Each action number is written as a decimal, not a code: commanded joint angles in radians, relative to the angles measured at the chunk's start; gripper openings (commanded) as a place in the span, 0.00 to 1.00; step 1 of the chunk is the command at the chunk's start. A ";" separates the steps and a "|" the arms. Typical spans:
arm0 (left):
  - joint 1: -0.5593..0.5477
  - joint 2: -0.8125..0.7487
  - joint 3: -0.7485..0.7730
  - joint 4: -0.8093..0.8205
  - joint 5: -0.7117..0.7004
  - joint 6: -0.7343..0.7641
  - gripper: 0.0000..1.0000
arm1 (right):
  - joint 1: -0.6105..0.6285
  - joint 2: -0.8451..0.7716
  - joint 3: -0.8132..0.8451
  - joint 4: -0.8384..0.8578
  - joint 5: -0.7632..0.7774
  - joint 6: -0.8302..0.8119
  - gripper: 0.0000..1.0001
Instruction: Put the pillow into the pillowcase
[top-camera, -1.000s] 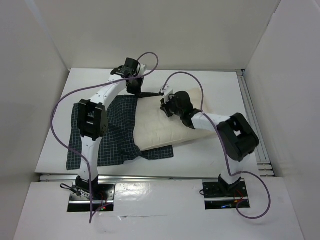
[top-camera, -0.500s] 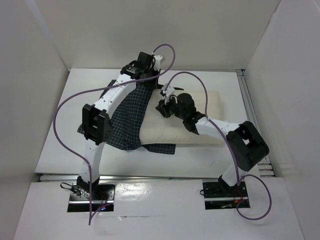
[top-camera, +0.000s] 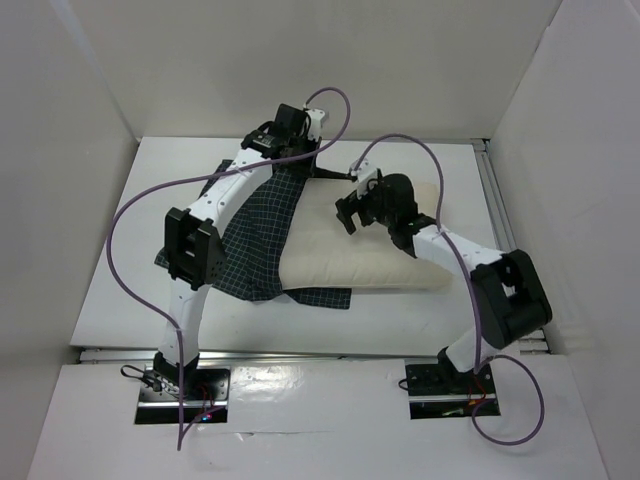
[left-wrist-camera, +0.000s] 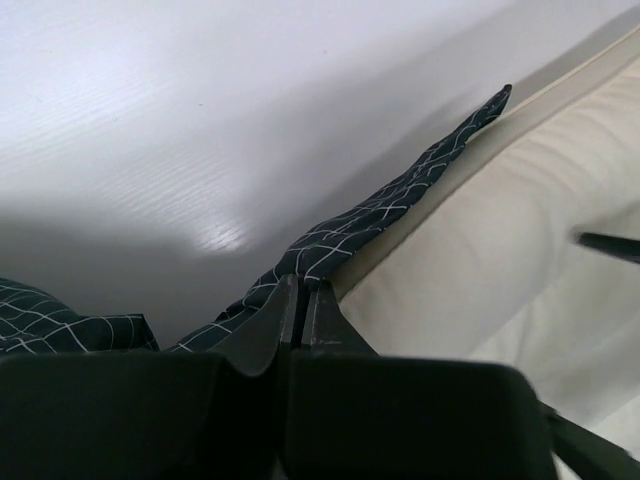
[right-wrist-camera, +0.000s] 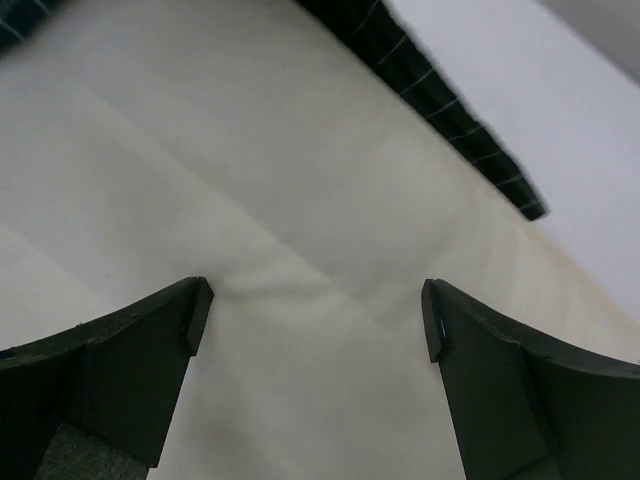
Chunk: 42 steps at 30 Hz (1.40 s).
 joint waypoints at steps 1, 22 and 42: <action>-0.008 -0.084 0.008 0.077 0.028 -0.030 0.00 | 0.006 0.099 0.076 -0.058 -0.094 -0.113 1.00; -0.035 0.012 0.101 0.097 0.043 -0.073 0.00 | 0.040 -0.109 -0.086 0.373 -0.290 0.132 0.00; -0.140 -0.026 -0.118 0.196 0.182 -0.133 0.00 | 0.121 0.157 -0.096 0.525 0.180 0.430 0.00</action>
